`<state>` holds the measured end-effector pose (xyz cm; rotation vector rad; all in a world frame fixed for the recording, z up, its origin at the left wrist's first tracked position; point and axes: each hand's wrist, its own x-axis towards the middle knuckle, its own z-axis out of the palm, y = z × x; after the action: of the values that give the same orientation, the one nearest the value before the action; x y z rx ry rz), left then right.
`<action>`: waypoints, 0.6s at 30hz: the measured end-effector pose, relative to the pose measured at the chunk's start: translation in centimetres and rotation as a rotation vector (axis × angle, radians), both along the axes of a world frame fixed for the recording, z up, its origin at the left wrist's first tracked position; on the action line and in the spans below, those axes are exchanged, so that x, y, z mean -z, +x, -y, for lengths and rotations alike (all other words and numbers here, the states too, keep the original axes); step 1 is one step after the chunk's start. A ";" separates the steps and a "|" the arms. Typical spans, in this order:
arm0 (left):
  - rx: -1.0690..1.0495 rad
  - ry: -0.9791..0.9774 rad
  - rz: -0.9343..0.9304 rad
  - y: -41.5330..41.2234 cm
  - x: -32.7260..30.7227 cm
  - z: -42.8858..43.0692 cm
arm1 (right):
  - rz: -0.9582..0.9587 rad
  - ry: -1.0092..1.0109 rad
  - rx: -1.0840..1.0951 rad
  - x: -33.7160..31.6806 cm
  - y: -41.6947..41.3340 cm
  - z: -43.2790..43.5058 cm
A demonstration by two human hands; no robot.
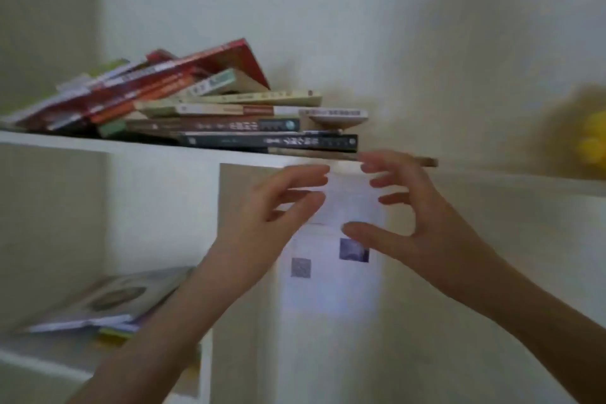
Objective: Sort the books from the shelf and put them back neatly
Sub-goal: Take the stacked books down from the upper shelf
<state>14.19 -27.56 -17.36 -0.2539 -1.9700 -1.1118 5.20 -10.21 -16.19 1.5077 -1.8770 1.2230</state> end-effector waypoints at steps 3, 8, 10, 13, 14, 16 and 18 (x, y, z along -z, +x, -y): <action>-0.089 0.024 -0.109 3.3 -3.1 3.1 | -0.262 -0.042 0.026 -5.1 2.2 4.4; -0.112 0.095 -0.138 5.3 -5.5 5.6 | -0.473 0.145 0.221 -11.5 1.9 9.1; -0.090 0.131 -0.089 5.3 -5.5 6.1 | -0.409 0.311 0.266 -12.9 1.2 10.0; -0.085 0.158 0.005 4.8 -5.0 6.4 | -0.544 0.510 0.394 -13.1 0.8 10.5; -0.070 0.174 0.024 4.7 -4.8 6.3 | -0.622 0.502 0.425 -12.8 0.6 10.6; -0.040 0.207 0.045 4.3 -4.7 6.1 | -0.687 0.411 0.441 -12.2 0.3 10.6; -0.005 0.246 0.045 4.2 -5.0 5.7 | -0.761 0.357 0.453 -11.8 0.2 10.6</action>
<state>18.39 -33.22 -12.39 -0.0935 -1.8483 -1.3526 5.37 -20.77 -4.37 1.3271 -1.7760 0.0717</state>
